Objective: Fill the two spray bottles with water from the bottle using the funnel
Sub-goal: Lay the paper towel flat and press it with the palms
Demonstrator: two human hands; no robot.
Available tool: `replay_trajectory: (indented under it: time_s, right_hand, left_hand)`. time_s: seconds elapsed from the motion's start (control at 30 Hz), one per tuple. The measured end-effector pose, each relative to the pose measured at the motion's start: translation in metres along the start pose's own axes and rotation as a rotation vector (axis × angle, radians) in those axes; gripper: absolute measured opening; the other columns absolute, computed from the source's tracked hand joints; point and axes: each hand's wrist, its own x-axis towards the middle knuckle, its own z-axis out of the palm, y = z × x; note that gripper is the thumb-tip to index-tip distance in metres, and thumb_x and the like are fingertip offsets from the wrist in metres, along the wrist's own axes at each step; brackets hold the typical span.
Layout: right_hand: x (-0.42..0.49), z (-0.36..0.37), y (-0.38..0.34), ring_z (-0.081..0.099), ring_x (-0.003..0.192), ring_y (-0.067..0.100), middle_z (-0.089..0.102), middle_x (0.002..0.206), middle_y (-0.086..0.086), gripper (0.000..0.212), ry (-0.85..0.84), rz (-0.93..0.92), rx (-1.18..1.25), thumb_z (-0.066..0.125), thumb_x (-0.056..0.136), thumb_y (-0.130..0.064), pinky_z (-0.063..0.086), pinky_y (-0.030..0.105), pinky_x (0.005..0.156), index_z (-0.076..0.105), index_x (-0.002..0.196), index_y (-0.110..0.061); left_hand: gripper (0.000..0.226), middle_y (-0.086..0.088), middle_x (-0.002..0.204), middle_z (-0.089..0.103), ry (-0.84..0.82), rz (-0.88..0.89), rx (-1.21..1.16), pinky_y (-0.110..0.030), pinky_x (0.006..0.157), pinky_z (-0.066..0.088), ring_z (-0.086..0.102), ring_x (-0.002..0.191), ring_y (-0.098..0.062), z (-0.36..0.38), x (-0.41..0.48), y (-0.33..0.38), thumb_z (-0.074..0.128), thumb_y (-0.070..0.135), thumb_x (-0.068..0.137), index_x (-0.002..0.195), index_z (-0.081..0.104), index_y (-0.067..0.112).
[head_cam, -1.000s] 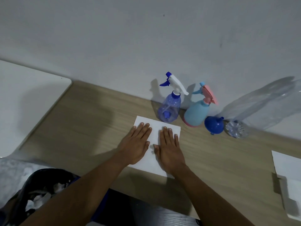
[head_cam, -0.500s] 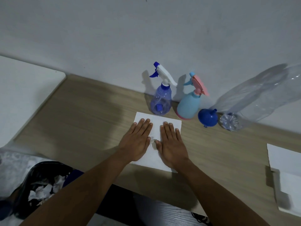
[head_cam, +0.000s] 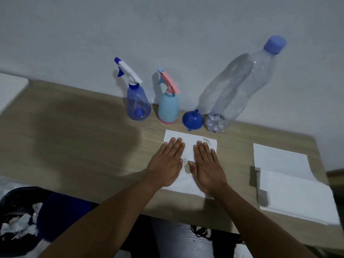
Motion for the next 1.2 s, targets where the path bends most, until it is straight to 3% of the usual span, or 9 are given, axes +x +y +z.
replay_trajectory:
  time_s: [0.27,0.57,0.9,1.2]
  right_hand:
    - [-0.064,0.001,0.052,-0.014,0.153,0.018,-0.005,0.167,0.004,0.066,0.033,0.075,0.038,0.009,0.105,-0.05,0.002,0.041,0.126,0.005,0.159,-0.013]
    - [-0.126,0.012,0.061,-0.014,0.153,0.017,-0.004,0.167,0.005,0.066,0.051,0.107,0.024,0.012,0.105,-0.049,0.0,0.04,0.126,0.006,0.159,-0.011]
    - [-0.13,0.02,0.011,-0.007,0.154,0.022,0.002,0.167,0.009,0.065,0.044,0.045,0.028,0.013,0.106,-0.046,0.005,0.045,0.123,0.012,0.158,-0.007]
    - [-0.087,0.026,-0.075,-0.008,0.154,0.022,0.001,0.167,0.009,0.067,0.002,-0.002,0.035,0.011,0.105,-0.048,0.006,0.045,0.123,0.013,0.158,-0.007]
  left_hand:
    - [0.06,-0.009,0.165,0.01,0.0,0.058,0.038,-0.045,0.123,0.013,0.008,0.153,-0.027,0.011,0.005,0.076,0.014,0.037,0.102,0.156,0.013,0.01]
    - [0.06,-0.009,0.164,0.011,0.008,0.103,0.028,-0.044,0.123,0.014,0.008,0.153,-0.025,0.02,-0.028,0.118,0.017,0.038,0.103,0.156,0.015,0.01]
    - [0.059,-0.008,0.165,0.011,0.016,0.082,0.007,-0.042,0.122,0.014,0.005,0.153,-0.023,0.02,-0.076,0.082,0.019,0.038,0.104,0.156,0.016,0.011]
    - [0.059,-0.008,0.165,0.009,-0.002,0.031,0.038,-0.044,0.121,0.014,0.004,0.153,-0.024,0.01,-0.11,-0.009,0.018,0.039,0.105,0.157,0.013,0.011]
